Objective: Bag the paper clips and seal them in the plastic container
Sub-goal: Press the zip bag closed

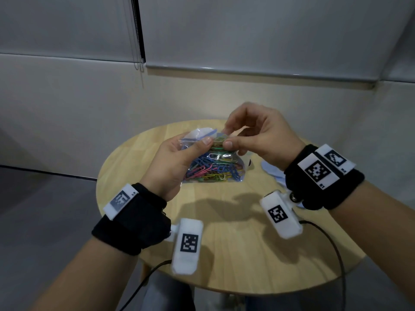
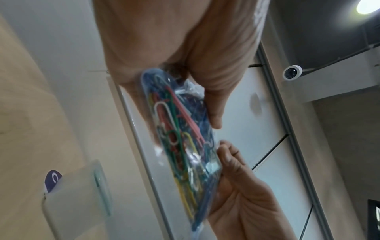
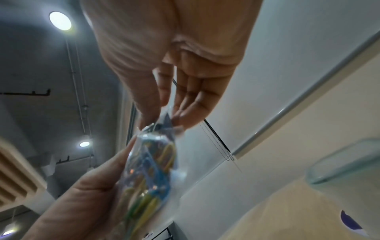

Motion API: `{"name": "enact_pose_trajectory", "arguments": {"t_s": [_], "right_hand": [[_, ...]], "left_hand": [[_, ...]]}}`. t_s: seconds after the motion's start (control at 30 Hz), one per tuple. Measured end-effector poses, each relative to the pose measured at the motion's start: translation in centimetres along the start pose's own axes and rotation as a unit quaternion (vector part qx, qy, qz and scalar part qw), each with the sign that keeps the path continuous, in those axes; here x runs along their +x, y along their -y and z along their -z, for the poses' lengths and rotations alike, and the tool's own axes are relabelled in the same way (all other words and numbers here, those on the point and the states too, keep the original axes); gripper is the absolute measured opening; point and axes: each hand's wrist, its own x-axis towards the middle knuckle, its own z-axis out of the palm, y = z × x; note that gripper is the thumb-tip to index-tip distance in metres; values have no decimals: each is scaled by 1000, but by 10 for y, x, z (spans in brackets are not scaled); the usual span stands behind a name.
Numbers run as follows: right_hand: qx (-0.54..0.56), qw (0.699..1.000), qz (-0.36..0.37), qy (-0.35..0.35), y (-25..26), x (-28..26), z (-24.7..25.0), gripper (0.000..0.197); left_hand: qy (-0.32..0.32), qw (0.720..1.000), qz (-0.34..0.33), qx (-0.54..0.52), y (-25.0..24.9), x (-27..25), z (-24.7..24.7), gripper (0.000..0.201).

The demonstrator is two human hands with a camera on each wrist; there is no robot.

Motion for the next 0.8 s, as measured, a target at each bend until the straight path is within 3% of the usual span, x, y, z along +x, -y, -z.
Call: {"name": "enact_pose_trajectory", "arguments": {"t_s": [0.17,0.7,0.8], "right_hand": [[-59,994,-81,52,-4,-5,2,10],[-32,996,29,75,11,-11,0,23],[-66,994,13,89,7,-8,2,19]], "left_hand": [[-22,1000,-5,10,1,1,0,40],[38,998,28,29,-6,-4,-4,43],[26,998,32,42,-4,-3,-4,32]]}}
